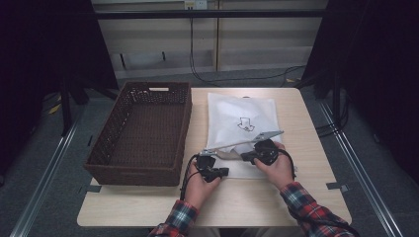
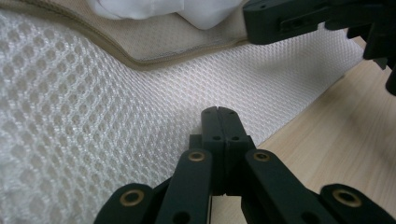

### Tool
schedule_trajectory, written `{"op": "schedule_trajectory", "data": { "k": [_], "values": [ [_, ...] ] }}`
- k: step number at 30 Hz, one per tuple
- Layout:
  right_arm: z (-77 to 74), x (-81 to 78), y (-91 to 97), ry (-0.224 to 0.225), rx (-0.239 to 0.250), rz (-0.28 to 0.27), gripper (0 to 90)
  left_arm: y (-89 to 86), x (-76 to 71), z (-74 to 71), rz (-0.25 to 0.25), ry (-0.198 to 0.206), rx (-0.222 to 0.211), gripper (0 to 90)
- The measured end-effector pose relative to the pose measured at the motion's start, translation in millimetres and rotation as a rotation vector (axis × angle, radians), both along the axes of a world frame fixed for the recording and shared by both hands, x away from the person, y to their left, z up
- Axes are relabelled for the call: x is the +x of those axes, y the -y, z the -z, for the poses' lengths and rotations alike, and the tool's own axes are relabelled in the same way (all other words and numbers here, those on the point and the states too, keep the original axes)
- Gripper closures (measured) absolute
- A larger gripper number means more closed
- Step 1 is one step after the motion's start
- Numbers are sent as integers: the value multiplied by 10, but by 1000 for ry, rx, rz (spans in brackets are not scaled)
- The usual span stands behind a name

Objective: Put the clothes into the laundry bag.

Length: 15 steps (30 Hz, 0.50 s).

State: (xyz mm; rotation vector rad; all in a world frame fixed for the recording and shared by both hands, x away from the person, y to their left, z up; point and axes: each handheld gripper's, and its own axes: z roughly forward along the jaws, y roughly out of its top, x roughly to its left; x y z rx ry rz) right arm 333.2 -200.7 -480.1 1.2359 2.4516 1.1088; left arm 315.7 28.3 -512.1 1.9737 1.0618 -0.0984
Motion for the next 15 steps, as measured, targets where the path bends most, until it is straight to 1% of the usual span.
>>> {"op": "schedule_trajectory", "data": {
  "k": [1, 3, 4, 6, 7, 9, 10, 12, 13, 14, 15],
  "values": [
    [11, 5, -40, 2, -3, 2, 900, -5, 2, 1, -2, 1, 4, 900],
    [40, 30, -90, 5, -6, -13, 900, -3, -1, 2, -5, -2, 0, 900],
    [57, 45, -115, 9, -22, -15, 900, -4, -1, 4, -4, -3, -5, 900],
    [83, 62, -141, 3, -16, -12, 900, -6, 0, 8, -7, -6, -10, 900],
    [102, 73, -153, 2, -25, -7, 900, -9, 2, 9, -3, -4, -10, 900],
    [139, 99, -154, -4, -30, -1, 900, -9, 4, 8, -3, -8, -11, 900],
    [151, 107, -150, 5, -38, 2, 900, -10, 5, 8, -2, -9, -11, 900],
    [179, 135, -137, -1, -18, 8, 900, -14, 5, 12, -2, -10, -14, 900],
    [176, 139, -133, -1, -22, 9, 900, -16, 5, 13, -2, -12, -17, 900],
    [173, 143, -132, 12, -25, 10, 900, -16, 5, 13, -2, -11, -17, 900],
    [166, 145, -132, 13, -37, 12, 900, -16, 5, 13, -1, -11, -16, 900]
  ]
}}
